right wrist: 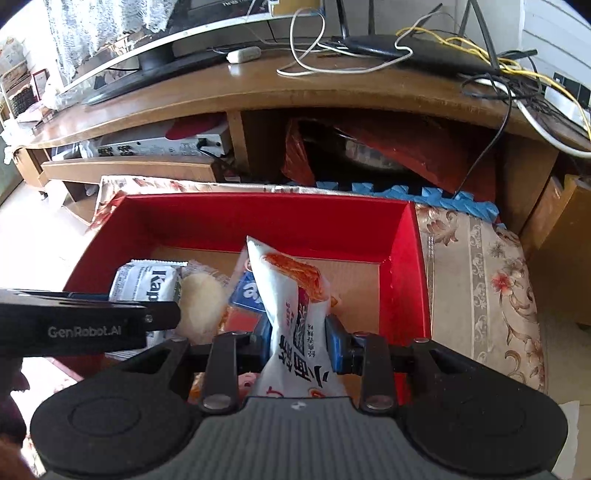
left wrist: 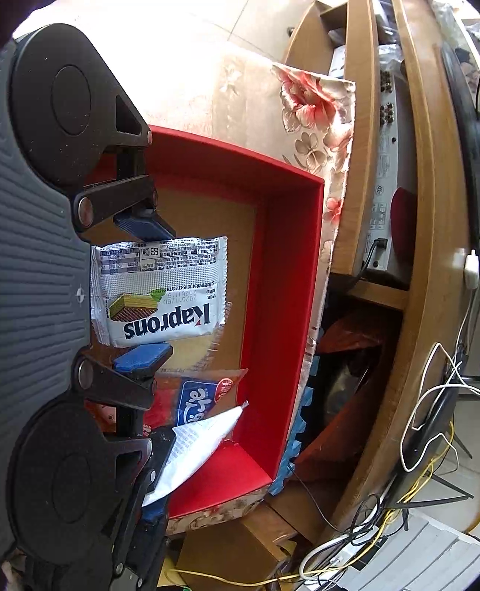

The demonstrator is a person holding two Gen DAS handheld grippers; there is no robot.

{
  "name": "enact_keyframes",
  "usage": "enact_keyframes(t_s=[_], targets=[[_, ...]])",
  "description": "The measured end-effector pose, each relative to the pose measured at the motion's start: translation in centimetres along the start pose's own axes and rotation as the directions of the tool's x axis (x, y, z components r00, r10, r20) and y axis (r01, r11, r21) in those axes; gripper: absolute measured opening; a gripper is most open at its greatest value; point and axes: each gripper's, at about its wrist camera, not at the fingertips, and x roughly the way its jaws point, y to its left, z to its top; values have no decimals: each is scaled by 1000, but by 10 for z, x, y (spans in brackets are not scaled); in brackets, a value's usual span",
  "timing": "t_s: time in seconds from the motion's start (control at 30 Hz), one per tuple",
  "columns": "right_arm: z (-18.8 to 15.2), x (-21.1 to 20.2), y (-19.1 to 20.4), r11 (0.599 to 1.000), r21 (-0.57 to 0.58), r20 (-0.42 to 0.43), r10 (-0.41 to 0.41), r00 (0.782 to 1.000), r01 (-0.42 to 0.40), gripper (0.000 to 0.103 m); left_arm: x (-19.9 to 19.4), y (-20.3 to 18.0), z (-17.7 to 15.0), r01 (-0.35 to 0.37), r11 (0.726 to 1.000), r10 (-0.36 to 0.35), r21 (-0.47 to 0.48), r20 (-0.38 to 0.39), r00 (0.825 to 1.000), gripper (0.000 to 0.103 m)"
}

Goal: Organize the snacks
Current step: 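Carry both packs into the red box and open both tools to release, then move the left tool to the blue wafer biscuit pack while the right approaches the yellow pack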

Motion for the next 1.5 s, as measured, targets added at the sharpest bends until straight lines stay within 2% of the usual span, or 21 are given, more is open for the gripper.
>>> enact_keyframes(t_s=[0.3, 0.5, 0.57, 1.07, 1.5], targets=[[1, 3, -2, 1000, -7, 0, -17, 1000, 17, 35, 6, 1, 1, -7, 1000, 7, -3, -15, 1000, 67], [3, -3, -5, 1000, 3, 21, -22, 1000, 22, 40, 1, -2, 2, -13, 1000, 13, 11, 9, 1000, 73], [4, -5, -4, 1000, 1, 27, -24, 999, 24, 40, -1, -3, 2, -10, 1000, 10, 12, 16, 1000, 77], [5, -35, 0, 1000, 18, 84, -22, 996, 21, 42, -16, -6, -1, 14, 1000, -15, 18, 44, 999, 78], [-15, -58, 8, 1000, 14, 66, -4, 998, 4, 42, -41, 3, -19, 45, 999, -46, 9, 55, 997, 79]])
